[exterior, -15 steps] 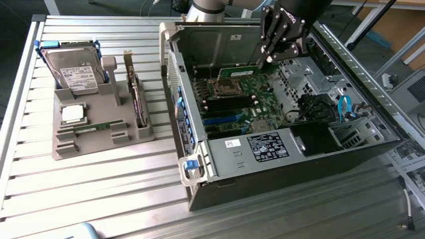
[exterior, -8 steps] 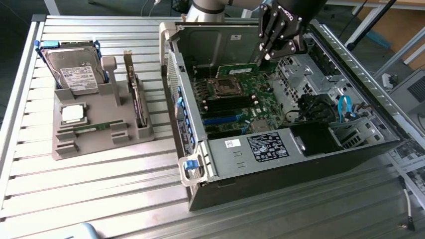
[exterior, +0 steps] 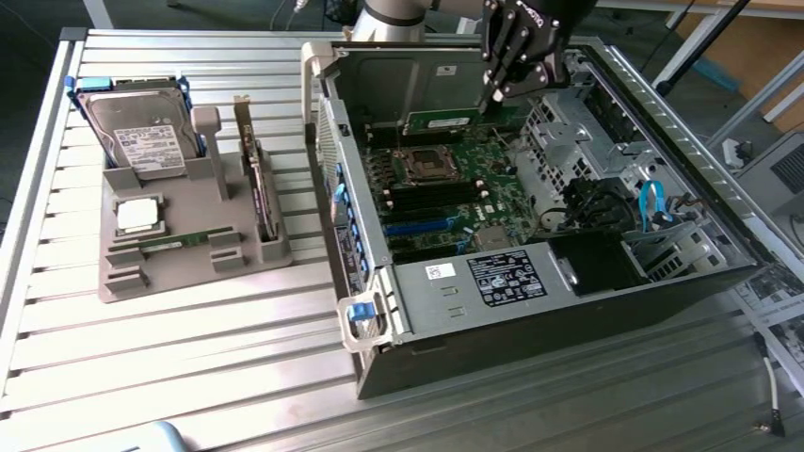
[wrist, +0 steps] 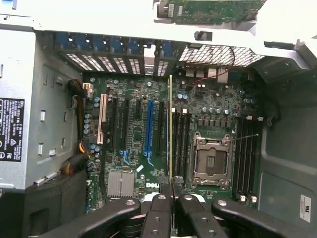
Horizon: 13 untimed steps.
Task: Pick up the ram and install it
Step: 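Pick up the ram and move it above insertion slot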
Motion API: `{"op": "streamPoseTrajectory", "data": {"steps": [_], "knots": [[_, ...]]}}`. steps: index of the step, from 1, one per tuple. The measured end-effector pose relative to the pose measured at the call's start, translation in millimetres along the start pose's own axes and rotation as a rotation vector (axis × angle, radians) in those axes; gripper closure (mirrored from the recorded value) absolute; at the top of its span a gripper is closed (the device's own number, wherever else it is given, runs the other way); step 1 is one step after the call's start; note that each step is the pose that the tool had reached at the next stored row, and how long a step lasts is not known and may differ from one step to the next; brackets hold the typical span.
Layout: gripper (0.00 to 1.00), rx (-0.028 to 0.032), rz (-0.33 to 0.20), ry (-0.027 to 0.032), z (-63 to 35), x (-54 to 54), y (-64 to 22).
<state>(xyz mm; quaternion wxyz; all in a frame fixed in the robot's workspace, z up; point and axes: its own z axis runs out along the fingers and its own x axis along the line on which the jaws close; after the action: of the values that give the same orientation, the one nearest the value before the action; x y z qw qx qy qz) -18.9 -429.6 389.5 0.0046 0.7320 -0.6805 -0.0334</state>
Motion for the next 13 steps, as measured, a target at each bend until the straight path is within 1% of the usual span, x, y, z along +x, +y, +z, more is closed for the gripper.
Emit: {"op": "streamPoseTrajectory", "data": {"steps": [13], "knots": [[0.88,0.0,0.0,0.0,2.2,-28.0,-2.1]]}}
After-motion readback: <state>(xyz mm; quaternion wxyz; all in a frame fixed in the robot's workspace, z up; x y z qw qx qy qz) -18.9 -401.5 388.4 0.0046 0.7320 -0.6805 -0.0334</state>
